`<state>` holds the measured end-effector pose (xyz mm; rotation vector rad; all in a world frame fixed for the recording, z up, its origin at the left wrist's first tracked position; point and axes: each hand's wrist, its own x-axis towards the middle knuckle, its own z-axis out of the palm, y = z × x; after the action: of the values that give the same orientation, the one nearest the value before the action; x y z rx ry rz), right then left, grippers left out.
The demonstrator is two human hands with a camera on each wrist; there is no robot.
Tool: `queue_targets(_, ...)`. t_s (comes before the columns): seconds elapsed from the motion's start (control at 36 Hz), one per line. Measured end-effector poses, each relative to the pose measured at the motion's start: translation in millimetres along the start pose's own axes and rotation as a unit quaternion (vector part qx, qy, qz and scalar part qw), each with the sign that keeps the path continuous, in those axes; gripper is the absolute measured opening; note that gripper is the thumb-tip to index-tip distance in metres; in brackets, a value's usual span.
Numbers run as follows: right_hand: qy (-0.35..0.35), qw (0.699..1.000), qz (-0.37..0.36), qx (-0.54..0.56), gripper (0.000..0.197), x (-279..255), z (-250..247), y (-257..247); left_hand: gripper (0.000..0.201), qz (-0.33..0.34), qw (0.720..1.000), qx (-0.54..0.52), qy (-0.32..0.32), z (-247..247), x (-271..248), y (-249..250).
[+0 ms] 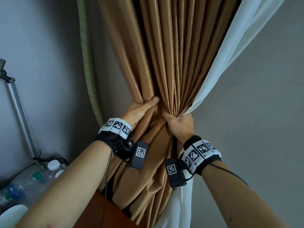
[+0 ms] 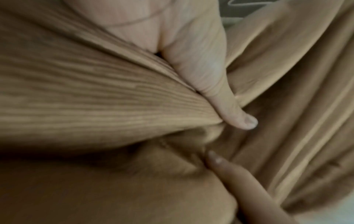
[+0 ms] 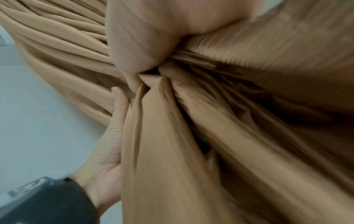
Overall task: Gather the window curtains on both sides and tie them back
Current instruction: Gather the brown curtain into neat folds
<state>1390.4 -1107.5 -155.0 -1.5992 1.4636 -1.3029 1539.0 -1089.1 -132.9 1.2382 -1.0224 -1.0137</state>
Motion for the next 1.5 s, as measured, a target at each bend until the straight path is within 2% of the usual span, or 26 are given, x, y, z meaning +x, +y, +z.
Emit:
queue_targets(0.11,0.000,1.000,0.007,-0.024,0.058,-0.4,5.1,-3.1,0.029,0.031,0.999,0.031,0.007,11.9,-5.5,-3.3)
queue_targets(0.22,-0.011,1.000,0.009,-0.006,0.074,-3.1,9.6,-2.4,0.074,0.040,0.996,0.073,0.018,20.6,-13.7,-10.7)
queue_targets(0.31,-0.042,0.998,0.022,0.032,0.083,-8.9,10.6,-4.6,0.092,0.043,0.995,0.067,0.062,24.1,-16.4,-19.2)
queue_targets(0.39,-0.085,0.992,0.020,0.095,0.102,-15.6,9.6,-9.3,0.081,0.077,0.985,0.120,0.095,24.1,-15.2,-27.7)
queue_targets(0.47,-0.114,0.985,0.018,0.129,0.114,-17.4,7.9,-13.0,0.075,0.125,0.973,0.165,0.099,26.6,-19.0,-42.2)
queue_targets(0.58,-0.050,0.996,0.057,0.052,0.116,-18.5,9.8,-18.9,0.049,0.151,0.961,0.213,0.086,33.0,-23.1,-56.8)
queue_targets(0.64,-0.025,0.997,0.069,0.032,0.110,-19.6,10.6,-20.6,0.029,0.149,0.969,0.184,0.063,30.9,-30.5,-50.1)
queue_targets(0.67,-0.022,0.997,0.066,0.027,0.109,-19.7,10.4,-21.2,0.026,0.138,0.975,0.170,0.036,27.5,-36.1,-46.8)
queue_targets(0.72,-0.024,0.998,0.052,0.017,0.109,-19.3,8.9,-22.1,0.060,0.107,0.985,0.133,-0.039,19.9,-42.5,-43.5)
queue_targets(0.78,-0.026,0.999,0.040,0.005,0.107,-18.2,6.4,-22.4,0.096,0.088,0.985,0.120,-0.085,16.5,-44.6,-43.3)
queue_targets(0.86,-0.045,0.998,0.039,-0.007,0.110,-17.7,3.3,-23.1,0.147,0.102,0.968,0.223,-0.051,21.4,-40.3,-46.2)
queue_targets(0.89,-0.054,0.998,0.043,-0.006,0.112,-17.9,1.5,-22.9,0.159,0.104,0.957,0.267,-0.034,23.9,-39.3,-46.7)
queue_targets(0.94,-0.085,0.994,0.064,0.013,0.110,-18.3,-5.5,-22.8,0.172,0.107,0.935,0.338,-0.016,24.9,-35.2,-49.7)
queue_targets(1.0,-0.147,0.986,0.077,0.020,0.090,-16.1,-17.9,-22.8,0.175,0.104,0.918,0.382,-0.015,21.7,-29.3,-52.4)
queue_targets(1.06,-0.214,0.973,0.085,-0.010,0.066,-13.3,-32.9,-26.0,0.173,0.092,0.920,0.382,-0.007,17.6,-26.0,-53.5)
queue_targets(1.11,-0.251,0.963,0.085,-0.056,0.054,-10.4,-42.8,-27.1,0.167,0.091,0.923,0.373,0.012,15.3,-23.2,-53.8)
queue_targets(1.22,-0.284,0.954,0.085,-0.054,0.059,-13.4,-54.0,-20.9,0.154,0.068,0.921,0.383,0.035,16.7,-16.7,-62.4)
queue_targets(1.36,-0.321,0.932,0.135,0.102,0.063,-16.4,-63.3,-12.2,0.146,0.047,0.934,0.347,0.062,22.4,-28.8,-52.3)
queue_targets(1.44,-0.305,0.934,0.137,0.126,0.069,-17.7,-66.3,-5.8,0.140,0.023,0.963,0.267,0.032,22.1,-30.9,-44.3)
queue_targets(1.5,-0.304,0.942,0.110,0.093,0.076,-18.7,-66.5,-5.3,0.133,0.012,0.980,0.201,-0.010,21.9,-25.9,-35.8)
